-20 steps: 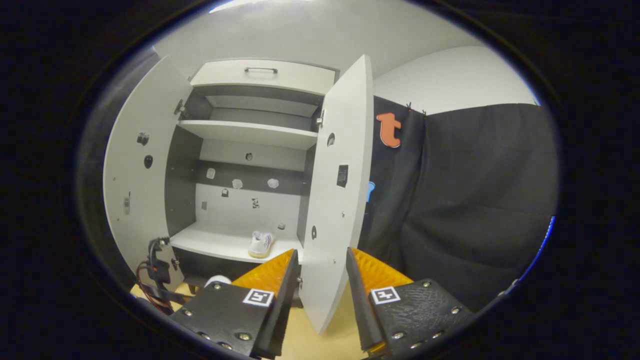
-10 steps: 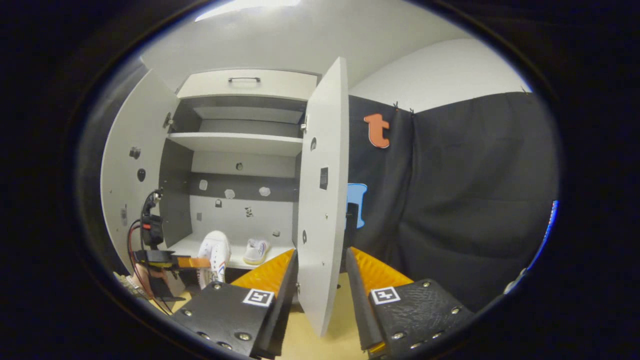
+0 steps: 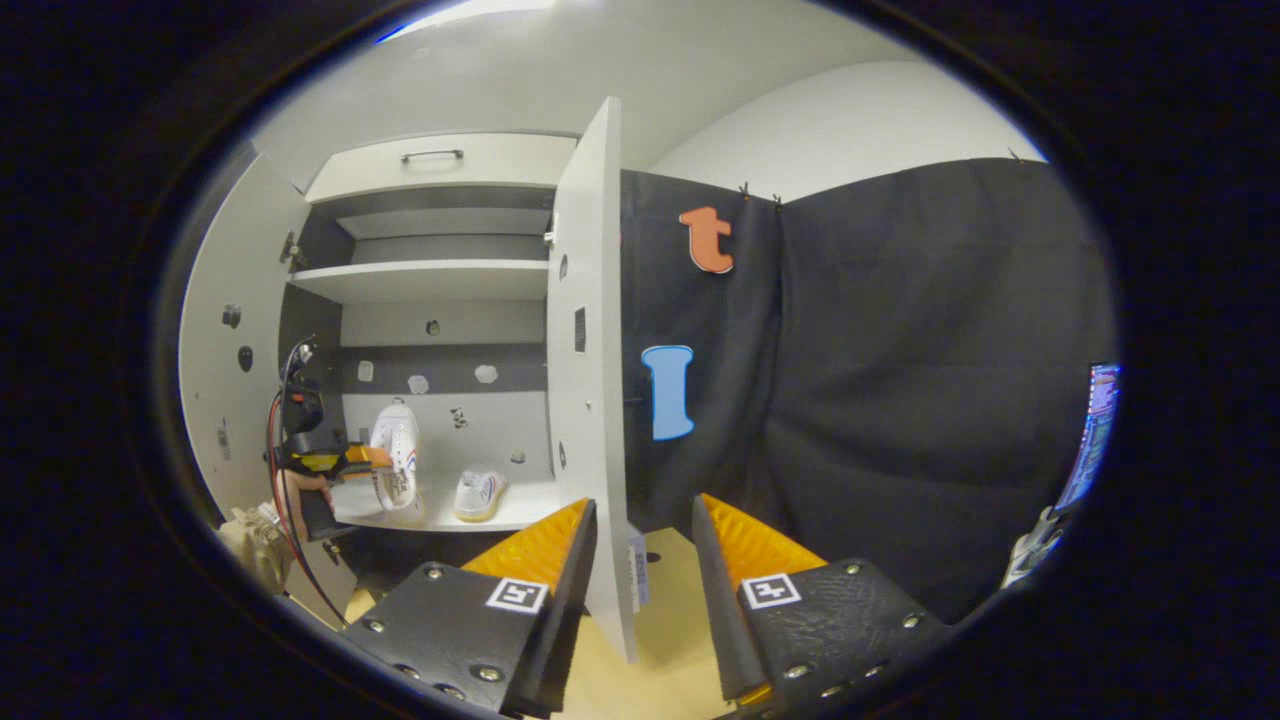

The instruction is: Grab one shoe with the right hand and put it into the shoe cabinet, grab the other shoe with the left hand and put it into the shoe cabinet; then close the right door with the right hand and the left door with the left hand.

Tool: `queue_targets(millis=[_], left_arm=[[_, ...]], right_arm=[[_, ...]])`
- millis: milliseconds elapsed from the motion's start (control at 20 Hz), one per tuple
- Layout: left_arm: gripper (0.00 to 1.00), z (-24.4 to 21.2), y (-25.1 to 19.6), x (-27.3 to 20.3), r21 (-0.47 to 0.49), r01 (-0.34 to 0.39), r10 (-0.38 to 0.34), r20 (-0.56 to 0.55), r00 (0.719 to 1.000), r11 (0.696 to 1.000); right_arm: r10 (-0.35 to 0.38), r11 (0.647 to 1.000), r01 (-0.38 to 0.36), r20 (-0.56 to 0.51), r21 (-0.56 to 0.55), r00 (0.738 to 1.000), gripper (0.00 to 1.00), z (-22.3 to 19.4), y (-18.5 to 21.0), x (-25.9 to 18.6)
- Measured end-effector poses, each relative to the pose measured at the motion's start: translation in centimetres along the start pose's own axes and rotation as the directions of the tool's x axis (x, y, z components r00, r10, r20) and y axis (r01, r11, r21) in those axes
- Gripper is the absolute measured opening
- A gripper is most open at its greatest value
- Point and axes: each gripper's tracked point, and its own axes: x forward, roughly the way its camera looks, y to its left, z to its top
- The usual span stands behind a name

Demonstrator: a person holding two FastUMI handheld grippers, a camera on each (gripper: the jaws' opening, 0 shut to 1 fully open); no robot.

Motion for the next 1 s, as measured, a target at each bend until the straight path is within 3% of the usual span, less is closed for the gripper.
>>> queue_targets(millis=[250,300,350,650,1000], left_arm=[[0.24,-0.4,1.9,2.6,0.041,-0.048,0.049,-0.030,0.998,0.998],[0.28,-0.6,1.9,3.1,0.042,-0.046,0.048,-0.037,0.998,0.998],[0.24,-0.8,1.8,3.4,0.046,-0.046,0.048,-0.042,0.998,0.998],[0.24,-1.7,2.5,5.0,0.115,-0.069,0.077,-0.069,0.995,0.991],[0.29,-3.4,3.9,6.4,0.172,-0.108,0.130,-0.123,0.984,0.979]], right_arm=[[-0.045,0.998,0.044,-0.010,-0.035,0.999,0.56,0.0,-1.4,0.2],[-0.045,0.998,0.045,-0.010,-0.037,0.999,0.56,0.0,-1.3,0.3],[-0.044,0.998,0.043,-0.011,-0.040,0.999,0.56,0.0,-1.2,0.4],[-0.027,0.999,0.027,-0.001,-0.041,1.000,0.56,0.4,-0.9,0.9],[-0.061,0.997,0.062,0.011,-0.035,0.998,0.56,0.9,-2.0,0.3]])
